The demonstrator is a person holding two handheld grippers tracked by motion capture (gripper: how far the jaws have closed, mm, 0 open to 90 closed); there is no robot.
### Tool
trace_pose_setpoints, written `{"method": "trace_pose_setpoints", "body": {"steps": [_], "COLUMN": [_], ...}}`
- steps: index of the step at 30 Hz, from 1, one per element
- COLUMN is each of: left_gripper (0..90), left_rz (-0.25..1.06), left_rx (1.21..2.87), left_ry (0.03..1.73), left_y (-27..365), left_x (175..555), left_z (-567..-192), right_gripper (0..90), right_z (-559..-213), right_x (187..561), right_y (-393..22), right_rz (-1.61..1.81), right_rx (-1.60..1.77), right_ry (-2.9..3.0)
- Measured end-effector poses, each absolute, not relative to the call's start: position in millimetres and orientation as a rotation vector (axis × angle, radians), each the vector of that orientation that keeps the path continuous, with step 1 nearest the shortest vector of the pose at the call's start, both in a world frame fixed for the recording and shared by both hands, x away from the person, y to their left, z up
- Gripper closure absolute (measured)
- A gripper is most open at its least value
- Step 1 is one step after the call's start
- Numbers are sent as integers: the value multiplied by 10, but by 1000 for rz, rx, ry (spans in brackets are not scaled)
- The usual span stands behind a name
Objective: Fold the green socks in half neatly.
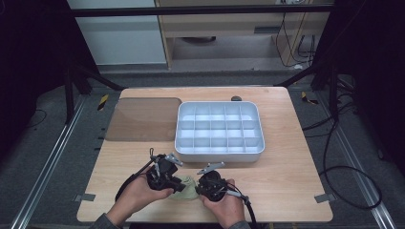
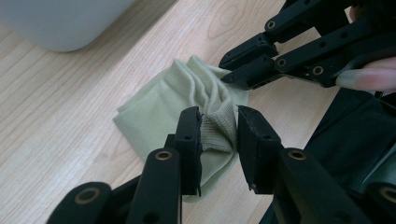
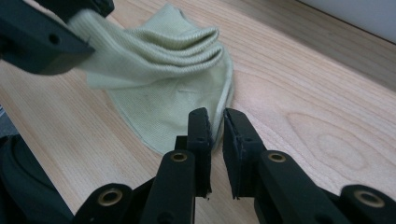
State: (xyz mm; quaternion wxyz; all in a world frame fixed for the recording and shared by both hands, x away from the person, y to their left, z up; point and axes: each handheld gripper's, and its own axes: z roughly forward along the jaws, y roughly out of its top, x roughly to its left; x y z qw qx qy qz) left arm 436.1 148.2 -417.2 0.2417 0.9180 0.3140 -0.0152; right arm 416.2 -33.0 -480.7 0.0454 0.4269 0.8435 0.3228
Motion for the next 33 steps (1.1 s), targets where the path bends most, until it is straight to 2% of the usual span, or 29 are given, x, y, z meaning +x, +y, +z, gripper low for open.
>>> {"method": "trace_pose_setpoints", "body": {"steps": [9, 18, 28, 33], "left_gripper": [666, 630, 519, 441], "left_rz": [-69, 22, 159, 167], "left_rx": [2502, 2508, 2501, 2473], "left_ry": [832, 815, 836, 870], "left_y": [1382, 1466, 1659, 1773], "left_x": [4310, 4348, 4395, 4388], "left_z": [-4183, -4171, -4137, -4181], "right_gripper": [775, 727, 551, 428], "right_z": [-4782, -4710, -4560, -4511], "right_x": [4156, 4137, 4071, 4044], "right_y": [-401, -460, -424, -401], "right_rz": [986, 1001, 1025, 1041], "right_rx": [1320, 1339, 1321, 1317], "right_ry": [2561, 2530, 2499, 2470]}}
